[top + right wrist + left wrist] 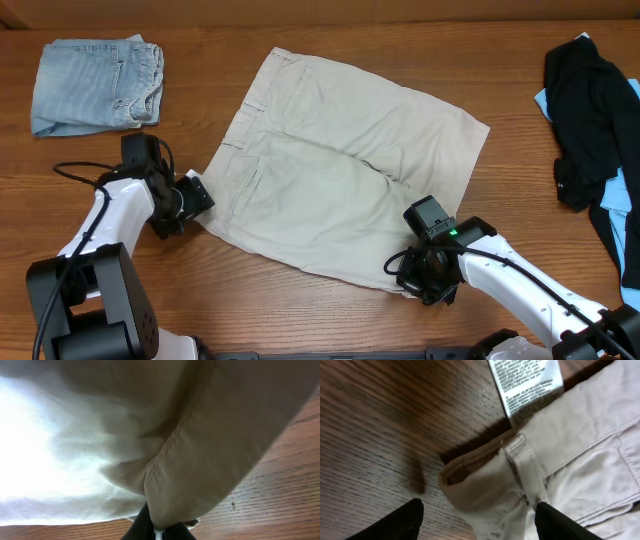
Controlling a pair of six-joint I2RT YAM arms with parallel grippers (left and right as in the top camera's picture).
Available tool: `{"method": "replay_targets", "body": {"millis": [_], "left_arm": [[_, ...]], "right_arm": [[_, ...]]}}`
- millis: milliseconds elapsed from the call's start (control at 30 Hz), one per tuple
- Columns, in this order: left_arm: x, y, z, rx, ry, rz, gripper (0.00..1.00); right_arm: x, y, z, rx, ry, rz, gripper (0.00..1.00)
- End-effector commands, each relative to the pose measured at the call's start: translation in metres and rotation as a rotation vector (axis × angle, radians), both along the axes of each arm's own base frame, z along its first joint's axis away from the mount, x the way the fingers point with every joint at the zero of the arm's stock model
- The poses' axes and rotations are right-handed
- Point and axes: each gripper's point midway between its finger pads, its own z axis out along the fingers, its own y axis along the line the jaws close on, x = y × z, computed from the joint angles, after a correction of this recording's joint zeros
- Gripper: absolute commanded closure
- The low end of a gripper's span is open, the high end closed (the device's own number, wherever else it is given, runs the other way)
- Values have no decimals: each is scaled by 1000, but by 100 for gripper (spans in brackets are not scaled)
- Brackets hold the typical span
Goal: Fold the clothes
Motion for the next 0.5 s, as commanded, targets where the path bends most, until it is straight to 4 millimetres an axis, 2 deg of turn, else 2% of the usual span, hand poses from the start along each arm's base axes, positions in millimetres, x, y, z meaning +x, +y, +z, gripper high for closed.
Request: {"method": "replay_targets", "body": {"millis": [0,67,167,300,467], "left_arm": [[-7,-5,-6,-14,16,9,36],[-6,-4,-6,-9,12,9,51],[-1,-2,-6,-1,-9,9,96],[13,1,3,9,-52,-2,96],[33,5,43,20,-71,-42,96]], "right_arm": [[9,2,4,1,-23,-17,94],[9,2,4,1,-23,-19,94],[9,2,4,1,-23,-20,95],[9,1,6,-3,-17,-20,96],[18,-6,31,-30,-41,-44,96]]}}
